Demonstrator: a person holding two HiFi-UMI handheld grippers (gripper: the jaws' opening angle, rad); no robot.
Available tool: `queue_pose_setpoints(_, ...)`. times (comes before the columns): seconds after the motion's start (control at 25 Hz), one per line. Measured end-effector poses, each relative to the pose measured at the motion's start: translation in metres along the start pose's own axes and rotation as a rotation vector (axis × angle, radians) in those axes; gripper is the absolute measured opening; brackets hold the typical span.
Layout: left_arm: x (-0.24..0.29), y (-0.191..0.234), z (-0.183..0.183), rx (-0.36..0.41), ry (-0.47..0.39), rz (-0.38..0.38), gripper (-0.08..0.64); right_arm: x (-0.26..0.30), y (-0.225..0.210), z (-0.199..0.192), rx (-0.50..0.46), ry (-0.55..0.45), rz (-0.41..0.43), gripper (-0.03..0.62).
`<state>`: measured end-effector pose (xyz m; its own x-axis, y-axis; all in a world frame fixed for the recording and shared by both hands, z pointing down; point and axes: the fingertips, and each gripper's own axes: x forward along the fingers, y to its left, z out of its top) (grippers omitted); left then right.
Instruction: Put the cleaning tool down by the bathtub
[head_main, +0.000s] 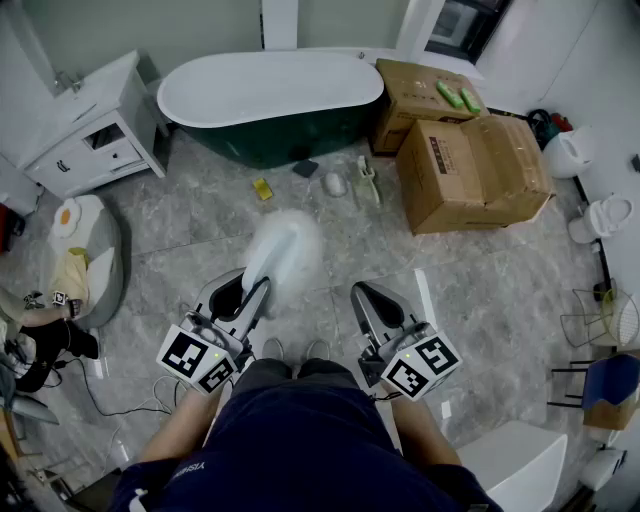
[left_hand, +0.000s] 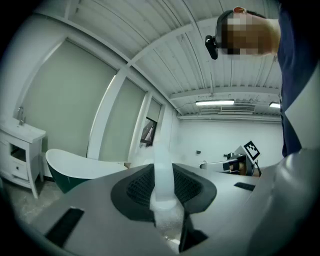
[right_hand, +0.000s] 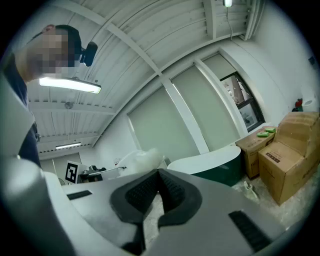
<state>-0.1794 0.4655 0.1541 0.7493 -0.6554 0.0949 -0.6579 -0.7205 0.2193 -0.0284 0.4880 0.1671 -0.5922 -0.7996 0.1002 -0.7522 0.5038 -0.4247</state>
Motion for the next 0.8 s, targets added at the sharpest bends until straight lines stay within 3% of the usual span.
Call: queue_pose_setpoints(0.8,0.0,-0.001,-0.001,-0.002,-0.002,0.019,0.11,0.006,0.001,0.002,-0.013,0.018,0.007,0.005)
